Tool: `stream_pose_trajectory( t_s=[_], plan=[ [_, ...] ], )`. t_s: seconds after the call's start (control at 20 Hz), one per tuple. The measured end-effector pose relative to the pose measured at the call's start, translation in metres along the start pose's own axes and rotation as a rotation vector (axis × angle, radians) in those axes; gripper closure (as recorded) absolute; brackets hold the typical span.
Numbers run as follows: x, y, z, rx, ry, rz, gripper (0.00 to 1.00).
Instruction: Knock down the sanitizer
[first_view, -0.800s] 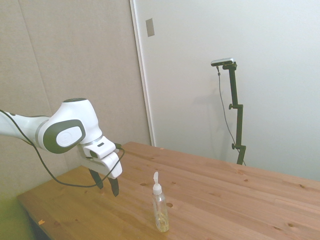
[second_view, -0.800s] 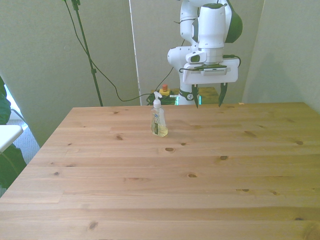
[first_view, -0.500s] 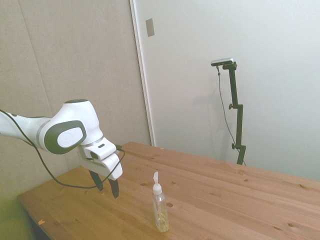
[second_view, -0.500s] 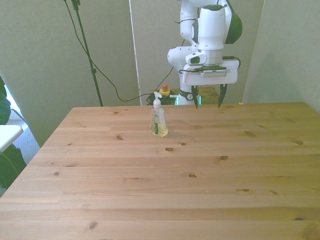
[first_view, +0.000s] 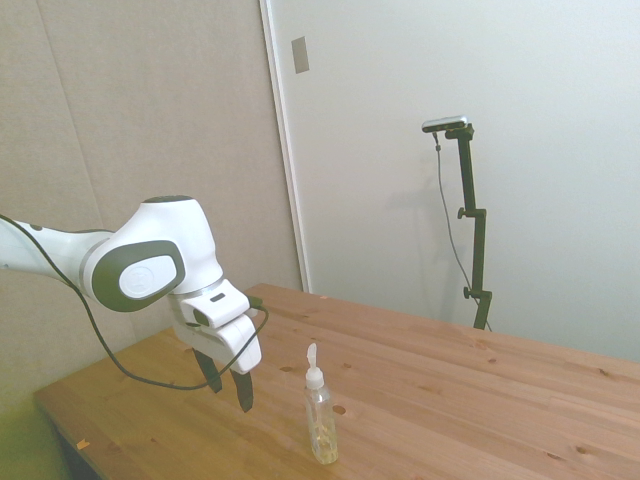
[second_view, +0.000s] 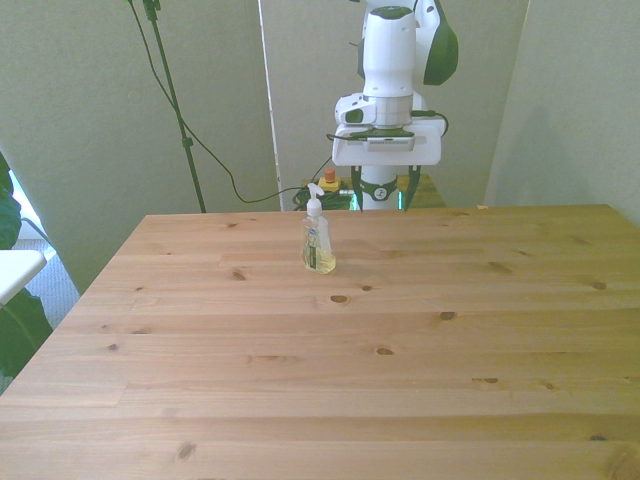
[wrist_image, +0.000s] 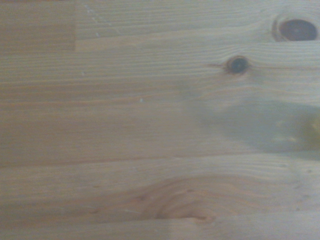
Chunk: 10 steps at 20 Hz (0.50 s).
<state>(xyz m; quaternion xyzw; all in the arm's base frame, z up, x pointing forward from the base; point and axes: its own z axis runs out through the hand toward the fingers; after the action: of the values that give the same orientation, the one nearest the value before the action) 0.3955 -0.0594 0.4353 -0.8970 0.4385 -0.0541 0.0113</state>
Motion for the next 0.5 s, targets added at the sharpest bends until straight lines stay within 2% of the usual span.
stream_pose_trajectory(
  t_s=[0.5],
  plan=[
    [0.027, 0.060, -0.006, -0.014, 0.031, 0.051, 1.00]
  ],
)
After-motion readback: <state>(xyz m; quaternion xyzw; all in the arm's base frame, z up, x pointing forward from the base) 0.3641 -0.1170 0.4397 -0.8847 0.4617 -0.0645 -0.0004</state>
